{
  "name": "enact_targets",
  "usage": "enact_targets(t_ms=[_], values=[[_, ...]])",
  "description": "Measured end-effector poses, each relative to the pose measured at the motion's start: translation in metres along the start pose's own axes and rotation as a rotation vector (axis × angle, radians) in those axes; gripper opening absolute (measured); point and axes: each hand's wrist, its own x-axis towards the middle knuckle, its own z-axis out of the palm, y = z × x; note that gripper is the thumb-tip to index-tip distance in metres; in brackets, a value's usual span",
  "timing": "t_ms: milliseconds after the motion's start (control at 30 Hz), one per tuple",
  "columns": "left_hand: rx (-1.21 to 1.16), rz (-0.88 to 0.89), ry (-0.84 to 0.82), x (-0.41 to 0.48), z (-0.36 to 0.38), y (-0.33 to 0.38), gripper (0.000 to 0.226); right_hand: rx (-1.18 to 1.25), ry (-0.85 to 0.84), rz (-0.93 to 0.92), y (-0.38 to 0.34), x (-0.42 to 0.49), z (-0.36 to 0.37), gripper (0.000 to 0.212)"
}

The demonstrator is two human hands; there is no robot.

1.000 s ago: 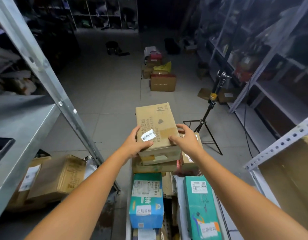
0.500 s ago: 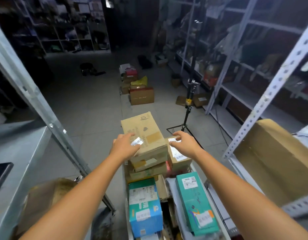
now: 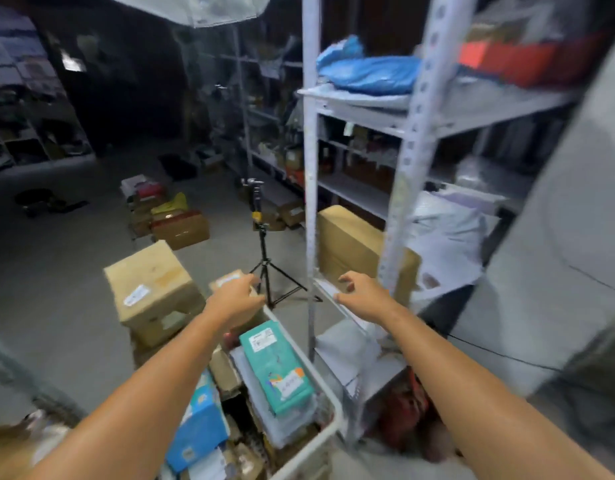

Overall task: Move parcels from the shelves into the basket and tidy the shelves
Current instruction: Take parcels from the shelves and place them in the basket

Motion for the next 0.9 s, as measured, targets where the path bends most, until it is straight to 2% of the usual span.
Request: enact_targets(t_ms=[133, 267, 433, 900], values=[[0.095, 0.147, -0.113, -0.035, 0.055, 0.092, 0.038, -0.029, 0.047, 0.101, 0.089, -0.07, -0.049, 0.052], [0.098, 0.241, -0.232, -0.059, 0.101, 0.173, 0.042, -0.062, 0.102, 0.23, 0.164, -0.134, -0.092, 0.056], [0.171, 0.431, -0.34, -0.076, 0.151, 0.28, 0.046, -0.027, 0.195, 0.402, 0.256, -0.207, -0.135, 0.049], [0.181, 0.895, -0.569, -0.064, 0.308, 0.546, 0.045, 0.076, 0.455, 0.91, 0.426, -0.323, -0.215, 0.047]])
